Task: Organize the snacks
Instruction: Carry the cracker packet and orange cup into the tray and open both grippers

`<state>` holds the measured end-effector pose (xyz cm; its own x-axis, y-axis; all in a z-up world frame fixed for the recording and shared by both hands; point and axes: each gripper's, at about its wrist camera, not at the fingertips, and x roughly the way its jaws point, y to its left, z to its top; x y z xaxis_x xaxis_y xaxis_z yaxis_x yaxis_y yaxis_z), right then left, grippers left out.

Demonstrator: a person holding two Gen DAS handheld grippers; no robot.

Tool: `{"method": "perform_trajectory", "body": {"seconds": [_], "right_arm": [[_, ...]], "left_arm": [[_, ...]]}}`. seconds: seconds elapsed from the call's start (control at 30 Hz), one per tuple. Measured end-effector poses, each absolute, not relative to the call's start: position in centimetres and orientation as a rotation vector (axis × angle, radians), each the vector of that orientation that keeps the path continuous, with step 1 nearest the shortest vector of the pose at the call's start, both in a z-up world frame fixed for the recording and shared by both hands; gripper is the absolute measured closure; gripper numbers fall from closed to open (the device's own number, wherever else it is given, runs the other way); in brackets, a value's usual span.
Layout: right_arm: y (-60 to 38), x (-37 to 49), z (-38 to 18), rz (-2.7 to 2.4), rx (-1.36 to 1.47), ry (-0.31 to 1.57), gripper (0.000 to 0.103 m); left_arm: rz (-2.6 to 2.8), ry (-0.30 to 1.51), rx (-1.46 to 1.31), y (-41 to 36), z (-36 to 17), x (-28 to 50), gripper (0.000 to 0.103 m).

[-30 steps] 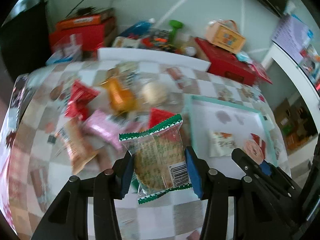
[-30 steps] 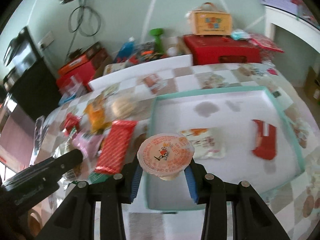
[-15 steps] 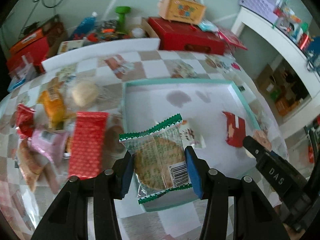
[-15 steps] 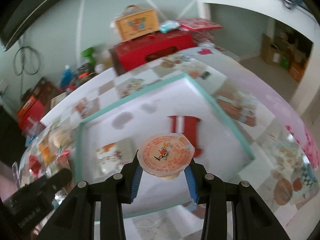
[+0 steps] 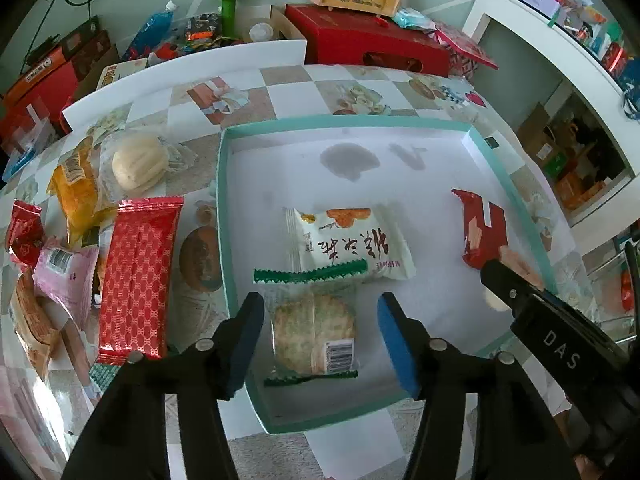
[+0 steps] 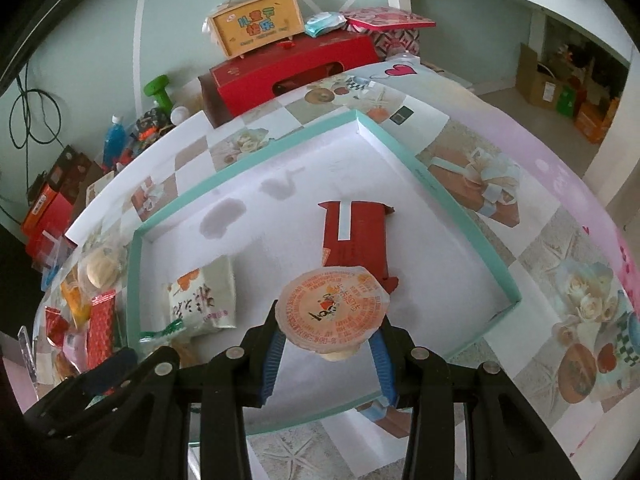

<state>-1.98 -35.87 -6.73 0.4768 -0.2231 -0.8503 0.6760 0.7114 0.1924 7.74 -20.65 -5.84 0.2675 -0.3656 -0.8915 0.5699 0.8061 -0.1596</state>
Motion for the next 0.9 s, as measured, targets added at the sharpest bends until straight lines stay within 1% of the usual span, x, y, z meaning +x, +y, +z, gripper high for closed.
{"method": "perform_trajectory", "body": {"seconds": [0.1,0.17,0.2,0.23,0.27,0.4,0.5,0.57,0.7,0.73,0.77,0.8,0.83,0.9], "right_arm": [[-35.8,-1.9,-6.8,-0.579,0.560,0.925,0.060],[-35.6,-1.8,-6.7,-0.574,0.555,0.921,0.055],[-35.5,-1.8,-6.5,-0.576,0.546,0.917,0.050],[-35.5,-1.8,-6.4,-0.578,0.542,0.915,0.035],[-35.5,-1.7,-6.3,-0.582,0.539,0.914,0.027],[-35.5,-1.7,-6.2,-0.588,0.535,0.911,0.026],[-35.6,-1.7,-6.5,-0.589,0.540,0.919,0.020],[-35.6,-1.7,-6.6,-0.590,0.542,0.919,0.013],[-35.6,-1.6,-6.6,-0.594,0.537,0.921,0.010],[-35.6,-1.6,-6.7,-0.596,0.536,0.921,0.005],[-35.7,-1.6,-6.7,-0.598,0.539,0.920,0.000],[-35.7,-1.6,-6.7,-0.602,0.540,0.917,0.000],[-35.7,-1.6,-6.6,-0.603,0.545,0.911,0.000],[-35.9,-1.9,-6.5,-0.604,0.563,0.896,0.000]], "left_arm": [[-0.634,1.136,0.207,-20.5,-5.7,7.8,0.043],[-0.634,1.139,0.200,-20.4,-5.6,7.9,0.041],[-0.634,1.143,0.193,-20.3,-5.6,7.9,0.039],[-0.632,1.147,0.187,-20.2,-5.6,8.0,0.039],[-0.630,1.150,0.185,-20.2,-5.7,8.1,0.039],[-0.628,1.161,0.182,-19.9,-5.9,8.2,0.039],[-0.640,1.174,0.172,-19.8,-6.0,8.4,0.038],[-0.643,1.176,0.173,-19.9,-6.1,8.4,0.038],[-0.636,1.175,0.180,-20.0,-6.0,8.6,0.038],[-0.626,1.171,0.182,-19.9,-6.0,8.7,0.037],[-0.615,1.170,0.183,-19.8,-6.0,8.9,0.031],[-0.600,1.168,0.188,-19.7,-6.1,9.1,0.024],[-0.578,1.162,0.193,-19.6,-6.1,9.3,0.014],[-0.567,1.153,0.184,-19.3,-6.1,9.6,0.014]]}}
